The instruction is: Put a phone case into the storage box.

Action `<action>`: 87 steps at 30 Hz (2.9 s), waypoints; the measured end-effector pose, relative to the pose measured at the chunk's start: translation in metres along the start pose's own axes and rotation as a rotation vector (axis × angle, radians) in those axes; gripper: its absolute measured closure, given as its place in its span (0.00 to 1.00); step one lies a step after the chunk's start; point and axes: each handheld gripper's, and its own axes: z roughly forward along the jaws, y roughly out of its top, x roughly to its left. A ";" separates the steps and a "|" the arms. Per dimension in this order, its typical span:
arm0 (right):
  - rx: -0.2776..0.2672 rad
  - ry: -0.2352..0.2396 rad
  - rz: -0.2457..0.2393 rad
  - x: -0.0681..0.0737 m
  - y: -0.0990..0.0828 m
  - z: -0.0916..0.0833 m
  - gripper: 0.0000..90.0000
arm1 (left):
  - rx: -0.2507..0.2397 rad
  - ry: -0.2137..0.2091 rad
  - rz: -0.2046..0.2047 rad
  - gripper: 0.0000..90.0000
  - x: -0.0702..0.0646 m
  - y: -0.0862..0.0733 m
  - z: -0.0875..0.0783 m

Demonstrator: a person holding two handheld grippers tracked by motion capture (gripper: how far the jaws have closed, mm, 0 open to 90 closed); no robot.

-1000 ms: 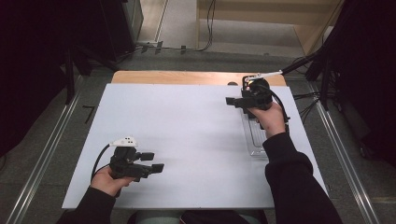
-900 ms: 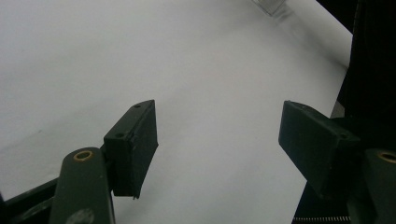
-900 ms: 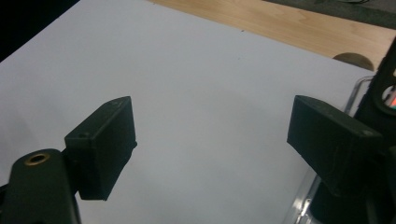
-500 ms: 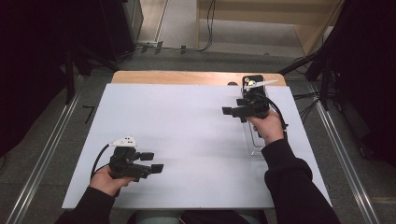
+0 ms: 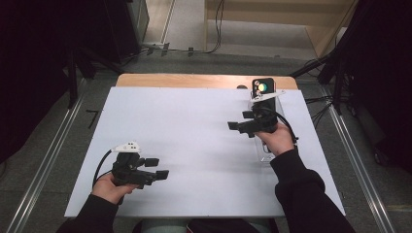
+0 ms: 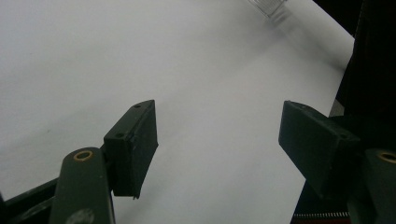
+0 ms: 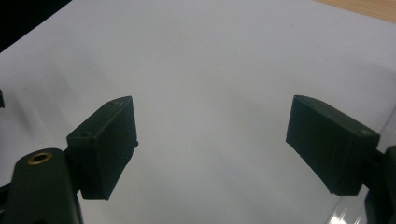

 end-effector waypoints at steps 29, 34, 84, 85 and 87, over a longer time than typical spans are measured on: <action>0.052 0.089 -0.084 0.035 -0.047 -0.017 0.16 | -0.006 -0.003 0.010 0.32 -0.001 0.000 -0.001; 0.049 0.098 -0.097 0.038 -0.058 -0.022 0.16 | -0.005 -0.003 0.013 0.32 -0.002 0.000 -0.001; 0.123 0.092 -0.065 0.029 -0.132 -0.047 0.17 | 0.008 -0.033 0.054 0.32 -0.011 -0.005 0.000; 0.124 0.091 -0.064 0.029 -0.132 -0.047 0.17 | 0.008 -0.033 0.053 0.32 -0.011 -0.005 0.000; 0.127 0.092 -0.059 0.030 -0.131 -0.046 0.17 | 0.013 -0.034 0.056 0.32 -0.010 -0.004 0.000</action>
